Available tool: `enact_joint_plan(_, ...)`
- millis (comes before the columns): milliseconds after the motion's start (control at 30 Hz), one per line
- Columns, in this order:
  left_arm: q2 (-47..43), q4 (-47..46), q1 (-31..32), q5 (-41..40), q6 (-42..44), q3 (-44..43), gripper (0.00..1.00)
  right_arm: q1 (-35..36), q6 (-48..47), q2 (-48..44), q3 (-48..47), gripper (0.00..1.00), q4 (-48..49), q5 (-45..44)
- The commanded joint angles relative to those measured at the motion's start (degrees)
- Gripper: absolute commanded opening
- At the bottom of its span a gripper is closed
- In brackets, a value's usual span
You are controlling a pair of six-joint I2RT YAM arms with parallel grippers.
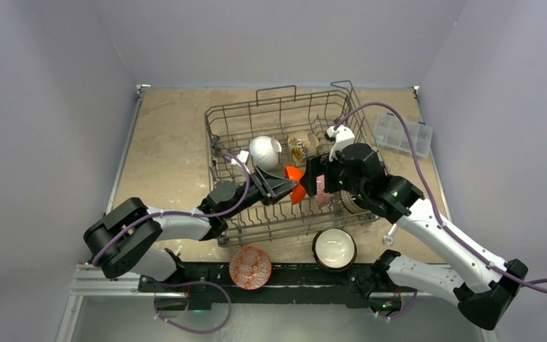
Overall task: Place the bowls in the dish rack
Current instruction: Place the bowl in the dish rack.
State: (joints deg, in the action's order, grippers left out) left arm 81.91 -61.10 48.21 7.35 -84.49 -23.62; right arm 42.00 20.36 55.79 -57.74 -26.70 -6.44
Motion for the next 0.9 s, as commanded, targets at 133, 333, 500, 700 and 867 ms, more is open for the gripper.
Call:
enact_joint_plan(133,-5.71,10.0,0.31,-1.06,3.14,-0.77,0.5,0.2,-0.82,0.43,-0.11,0.96,2.01,2.16)
enact_joint_plan(333,-10.05,22.37,0.3,-2.08,9.98,-5.18,0.55,0.19,-0.6,1.32,0.78,0.95,4.18,4.95)
enact_joint_plan(500,-13.09,31.18,0.23,-3.06,15.74,-9.56,0.56,0.24,-0.56,3.95,0.8,0.93,6.24,6.23)
enact_joint_plan(700,-19.13,53.43,0.3,-13.05,24.45,-16.49,0.64,0.23,-1.37,8.02,-0.94,0.9,6.94,5.43)
enact_joint_plan(867,-22.61,66.26,0.31,-19.91,30.65,-21.03,0.7,0.21,-1.84,9.48,-0.02,0.82,9.22,7.32)
